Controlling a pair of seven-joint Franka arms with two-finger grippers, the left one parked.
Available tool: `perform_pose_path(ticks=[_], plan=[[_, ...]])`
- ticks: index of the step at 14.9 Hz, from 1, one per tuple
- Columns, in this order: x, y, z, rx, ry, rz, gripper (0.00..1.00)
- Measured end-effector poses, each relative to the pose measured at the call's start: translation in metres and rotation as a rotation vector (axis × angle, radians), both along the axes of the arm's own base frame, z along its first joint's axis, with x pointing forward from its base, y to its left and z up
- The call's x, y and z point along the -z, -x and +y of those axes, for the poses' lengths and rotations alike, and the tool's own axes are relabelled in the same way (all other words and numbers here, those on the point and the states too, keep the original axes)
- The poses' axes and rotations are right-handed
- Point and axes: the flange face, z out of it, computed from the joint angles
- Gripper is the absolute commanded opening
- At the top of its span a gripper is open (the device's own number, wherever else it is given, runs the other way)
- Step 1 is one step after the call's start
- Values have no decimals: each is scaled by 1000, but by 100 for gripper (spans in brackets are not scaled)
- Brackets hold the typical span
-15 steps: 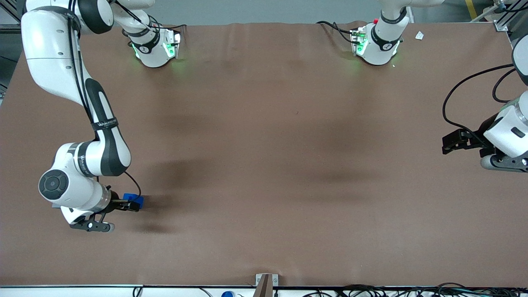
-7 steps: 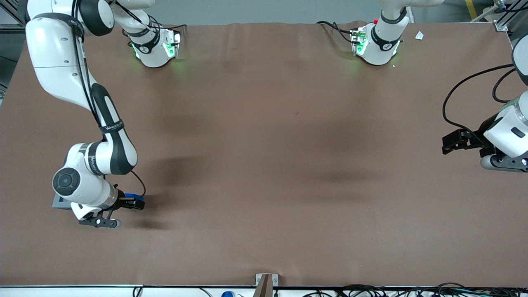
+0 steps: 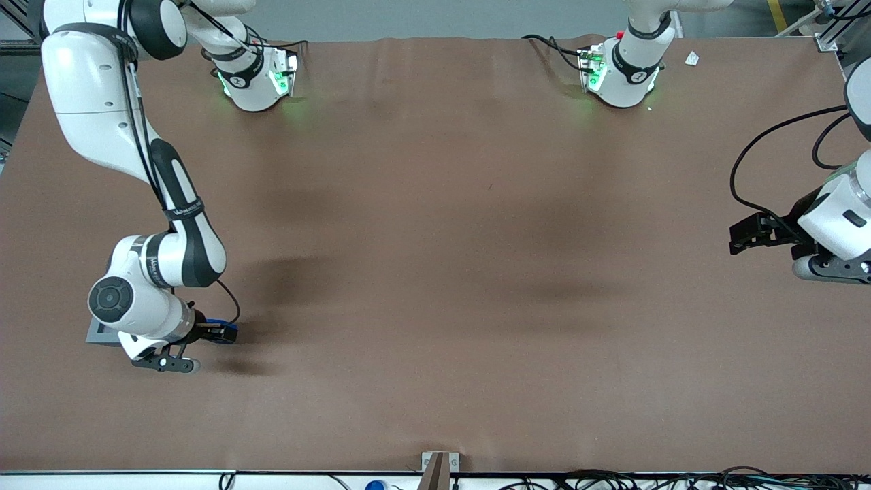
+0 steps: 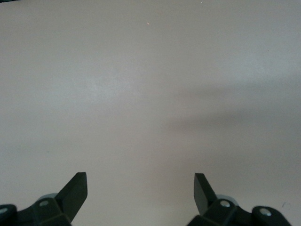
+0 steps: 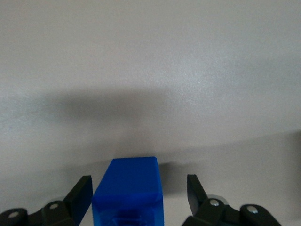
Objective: Insert blue part into gray base with right arm
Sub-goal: 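Close the right gripper on the blue block and lift it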
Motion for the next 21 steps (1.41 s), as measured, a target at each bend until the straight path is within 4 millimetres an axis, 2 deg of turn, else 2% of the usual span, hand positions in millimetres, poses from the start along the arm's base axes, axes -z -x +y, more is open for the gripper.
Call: perform_pose_path(ticks=[2,7,14,17,21], plan=[[3,2,0,0,0,9,85],[4,3,0,0,0,18,73],[4,4,3,-3,0,29,70],[5,5,3,-4,0,36,64],[2,5,4,-4,-1,33,64]])
